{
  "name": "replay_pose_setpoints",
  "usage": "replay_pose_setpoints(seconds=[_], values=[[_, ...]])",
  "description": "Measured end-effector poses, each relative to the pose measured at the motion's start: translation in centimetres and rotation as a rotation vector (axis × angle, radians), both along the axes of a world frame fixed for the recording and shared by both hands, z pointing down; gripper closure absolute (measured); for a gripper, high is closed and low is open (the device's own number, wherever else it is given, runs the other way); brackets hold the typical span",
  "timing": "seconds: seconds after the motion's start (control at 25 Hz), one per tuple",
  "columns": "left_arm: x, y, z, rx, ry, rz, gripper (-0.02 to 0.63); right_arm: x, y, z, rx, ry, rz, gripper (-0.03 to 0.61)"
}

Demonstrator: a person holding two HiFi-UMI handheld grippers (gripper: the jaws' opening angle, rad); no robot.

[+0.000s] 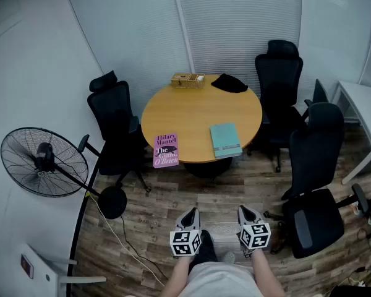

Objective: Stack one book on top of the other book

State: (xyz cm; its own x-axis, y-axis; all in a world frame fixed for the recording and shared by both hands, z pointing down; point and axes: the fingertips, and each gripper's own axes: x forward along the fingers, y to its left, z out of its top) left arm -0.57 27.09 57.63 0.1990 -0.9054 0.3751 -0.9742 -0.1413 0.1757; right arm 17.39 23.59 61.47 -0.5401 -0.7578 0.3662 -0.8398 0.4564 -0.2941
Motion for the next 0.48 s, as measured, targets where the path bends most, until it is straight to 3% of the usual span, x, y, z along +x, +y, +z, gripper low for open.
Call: replay_pose_setpoints(seconds=[0.48], values=[[-3.1, -0.7, 0.1, -0.001, 0.004, -0.070, 0.584, -3.4, -1.7, 0.2, -0.005, -0.013, -0.070, 0.560]])
